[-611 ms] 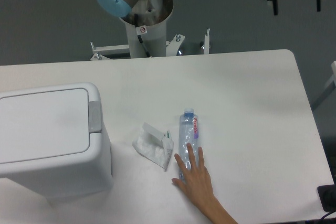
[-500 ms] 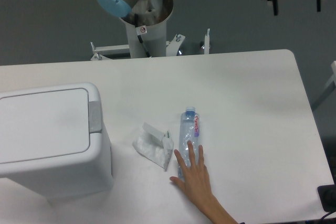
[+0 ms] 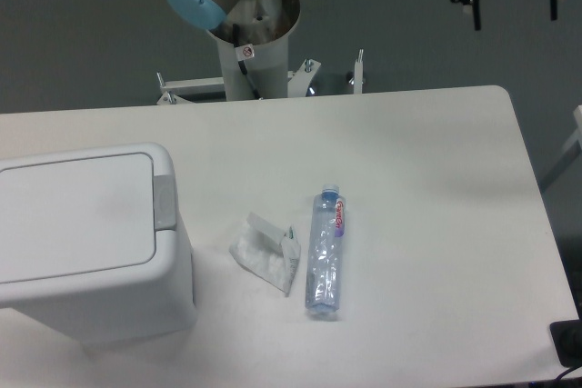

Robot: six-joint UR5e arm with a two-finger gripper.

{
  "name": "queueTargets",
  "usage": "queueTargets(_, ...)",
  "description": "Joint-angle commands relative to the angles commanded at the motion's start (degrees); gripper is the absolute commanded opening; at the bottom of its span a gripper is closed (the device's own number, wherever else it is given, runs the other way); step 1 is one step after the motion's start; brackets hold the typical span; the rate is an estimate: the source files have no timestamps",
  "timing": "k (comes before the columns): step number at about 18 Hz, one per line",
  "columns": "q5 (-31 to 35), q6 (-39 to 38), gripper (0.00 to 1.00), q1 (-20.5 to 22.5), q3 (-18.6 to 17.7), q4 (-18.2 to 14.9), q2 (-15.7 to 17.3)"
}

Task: Open the trash can
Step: 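Move the open gripper down toward the trash can lid edge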

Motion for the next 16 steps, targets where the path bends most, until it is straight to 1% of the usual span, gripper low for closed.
queueTargets(2,-0.9,-5.4,1.00,-3.7,1.3,0.0,-1.9)
queueTargets(4,-1.4,-13.3,1.00,-6.5,3.0,0.0,-4.1)
queueTargets(5,-2.0,-20.0,1.00,-8.0,4.5,0.1,-5.5)
queueTargets(7,-3.4,-29.0,1.00,-11.5,7.2,0.1,-8.0)
queueTargets(8,-3.8,-36.2,1.00,-13.1,8.9,-0.1,-9.7)
queueTargets(10,-6.1,-46.6,1.00,-16.1,10.5,-0.1,-11.5)
queueTargets(11,-8.2,-50.5,1.00,-18.2,10.5,-0.1,-12.2)
queueTargets(12,-10.3,-53.2,1.00,-19.9,10.5,0.0,-12.6)
queueTargets(14,-13.0,-54.0,1.00,-21.0,10.2,-0.5,-12.7)
queueTargets(16,-20.0,-54.9,1.00,-23.8,8.7,-0.5,-12.1)
